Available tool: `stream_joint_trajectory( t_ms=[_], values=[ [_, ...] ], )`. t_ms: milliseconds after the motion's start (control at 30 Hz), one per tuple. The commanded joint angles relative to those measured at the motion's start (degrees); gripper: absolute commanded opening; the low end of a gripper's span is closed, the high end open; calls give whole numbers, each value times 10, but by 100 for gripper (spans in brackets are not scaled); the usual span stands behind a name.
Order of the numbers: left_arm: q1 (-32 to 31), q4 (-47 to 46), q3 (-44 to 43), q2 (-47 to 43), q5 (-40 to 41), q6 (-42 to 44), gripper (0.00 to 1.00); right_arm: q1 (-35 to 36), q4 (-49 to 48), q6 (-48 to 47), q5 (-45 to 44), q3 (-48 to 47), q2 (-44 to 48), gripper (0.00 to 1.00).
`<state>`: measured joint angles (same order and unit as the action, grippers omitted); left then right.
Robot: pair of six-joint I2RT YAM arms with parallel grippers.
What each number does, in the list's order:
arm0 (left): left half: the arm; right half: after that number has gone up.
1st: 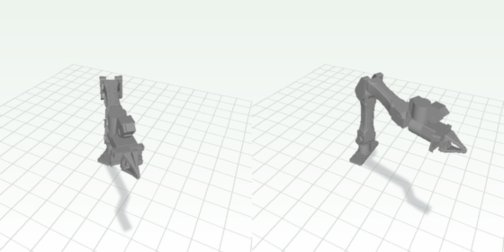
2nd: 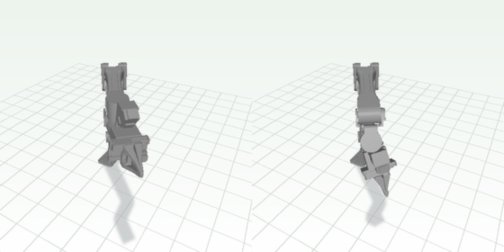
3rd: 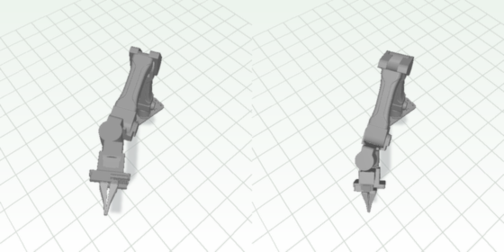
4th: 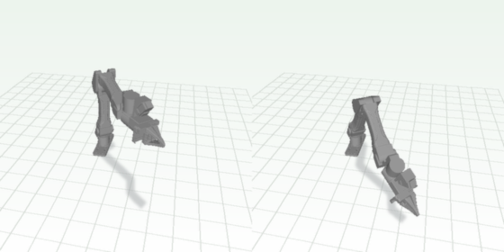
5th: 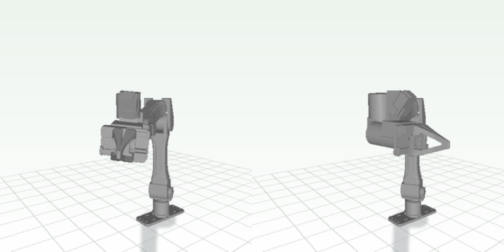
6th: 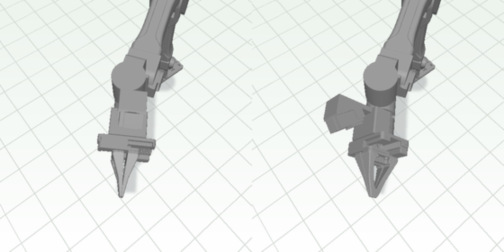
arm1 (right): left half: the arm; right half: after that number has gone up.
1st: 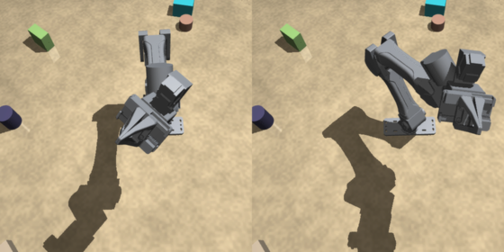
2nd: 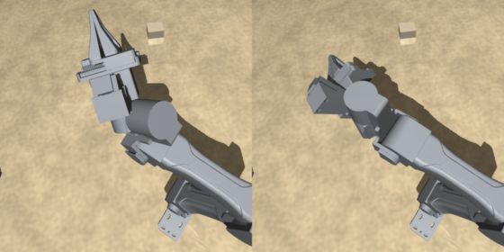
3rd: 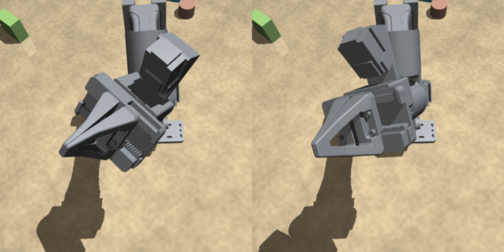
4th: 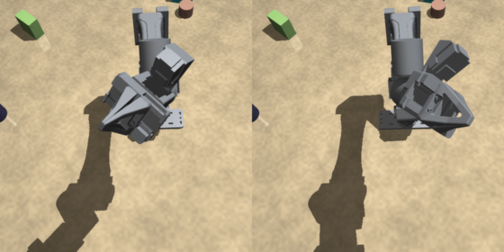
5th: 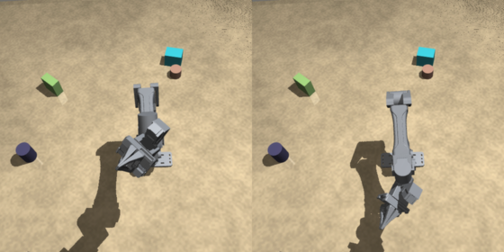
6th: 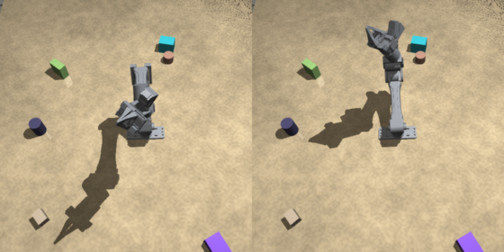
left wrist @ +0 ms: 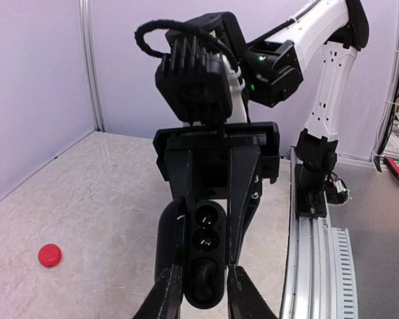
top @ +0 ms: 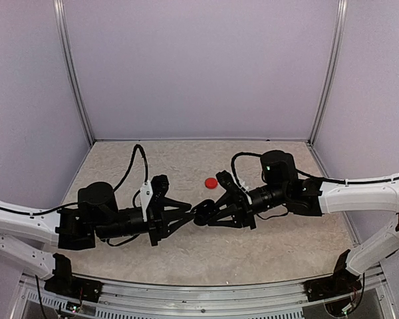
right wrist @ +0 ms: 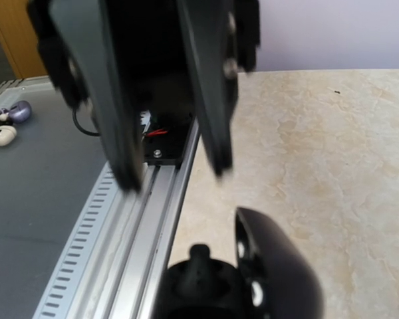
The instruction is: Insert the wireless bluetooth earbuds into the charging case
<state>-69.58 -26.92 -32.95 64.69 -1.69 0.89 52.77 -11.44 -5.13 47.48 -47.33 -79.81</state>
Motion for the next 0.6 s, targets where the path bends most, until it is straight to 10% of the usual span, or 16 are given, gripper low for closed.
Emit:
stream_joint_trajectory(
  t_ms=[0,567],
  values=[
    [-2,6,9,-42,14,10,29,8,-4,-3,-7,-9,8,0],
    [151,59,60,2,133,-200,35,-13,-31,73,-6,11,39,0]
  ],
)
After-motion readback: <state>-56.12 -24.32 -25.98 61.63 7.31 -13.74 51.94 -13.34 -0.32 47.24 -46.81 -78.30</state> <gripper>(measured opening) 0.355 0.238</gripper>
